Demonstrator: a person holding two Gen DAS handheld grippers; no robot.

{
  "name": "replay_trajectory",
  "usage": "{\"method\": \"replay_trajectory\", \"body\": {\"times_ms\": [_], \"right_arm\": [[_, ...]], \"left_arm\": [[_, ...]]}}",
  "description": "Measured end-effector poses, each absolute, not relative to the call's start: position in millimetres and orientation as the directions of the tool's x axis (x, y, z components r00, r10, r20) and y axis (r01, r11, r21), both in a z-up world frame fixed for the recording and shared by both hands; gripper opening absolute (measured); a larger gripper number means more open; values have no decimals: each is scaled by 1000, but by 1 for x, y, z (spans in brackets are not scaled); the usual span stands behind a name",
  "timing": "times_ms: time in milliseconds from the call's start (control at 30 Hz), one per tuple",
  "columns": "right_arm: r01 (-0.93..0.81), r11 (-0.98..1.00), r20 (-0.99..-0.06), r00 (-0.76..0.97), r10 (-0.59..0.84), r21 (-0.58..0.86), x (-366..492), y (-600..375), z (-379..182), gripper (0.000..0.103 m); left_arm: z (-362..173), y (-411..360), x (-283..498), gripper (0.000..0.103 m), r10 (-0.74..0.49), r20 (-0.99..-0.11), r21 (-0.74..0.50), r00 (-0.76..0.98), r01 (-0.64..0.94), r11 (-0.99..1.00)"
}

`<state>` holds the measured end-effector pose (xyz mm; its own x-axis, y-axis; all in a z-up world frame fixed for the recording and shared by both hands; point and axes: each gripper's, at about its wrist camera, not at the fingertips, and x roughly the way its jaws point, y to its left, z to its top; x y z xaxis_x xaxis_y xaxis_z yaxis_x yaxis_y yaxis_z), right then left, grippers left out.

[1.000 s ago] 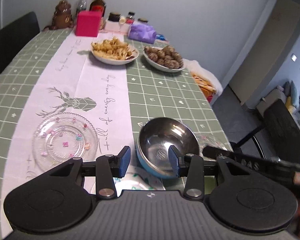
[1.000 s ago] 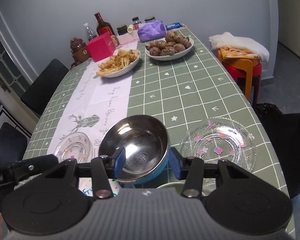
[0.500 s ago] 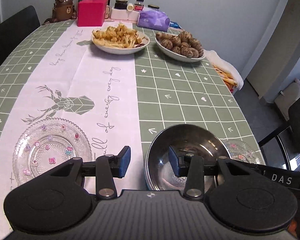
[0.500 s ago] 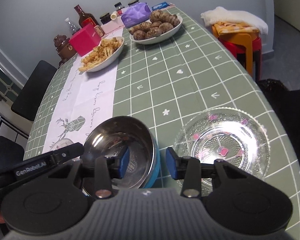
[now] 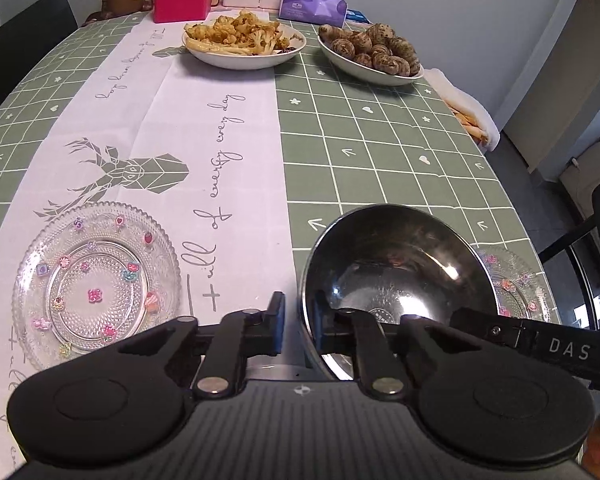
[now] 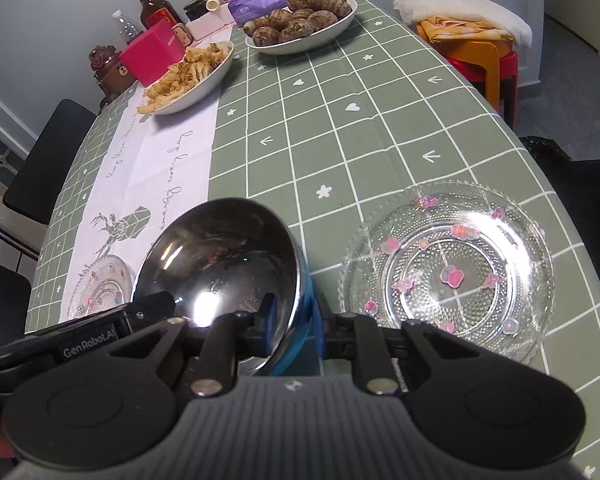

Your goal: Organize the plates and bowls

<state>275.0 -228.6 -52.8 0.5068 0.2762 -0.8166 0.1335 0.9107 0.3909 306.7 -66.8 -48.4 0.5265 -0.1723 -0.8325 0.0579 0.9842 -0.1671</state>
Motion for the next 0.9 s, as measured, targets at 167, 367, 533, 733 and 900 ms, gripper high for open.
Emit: {"method": "replay_trajectory", "body": {"times_ms": [167,367,533,733,900], "right_arm": [[130,912,-814,511,275,390,273,-228,-49,13],[83,900,-776,544,318,427,265,-226,-21,13],[-2,897,-755,539,374,442,244,-209,6,13],[-99,885,-743,506,439,455,207,-183,25,13],[-167,862,-733,464,497,479,176,-163,35,13]], "left_arm": [[-42,-73,304,7,-138,-835,-123,533,63,990],[-11,-65,291,7,-119,-824,-105,554,57,993],[24,-49,263,7,-80,-820,-77,566,29,997],[50,-25,215,9,-52,-828,-51,558,18,999],[60,1,172,10,-55,-837,-69,544,-6,998]]}}
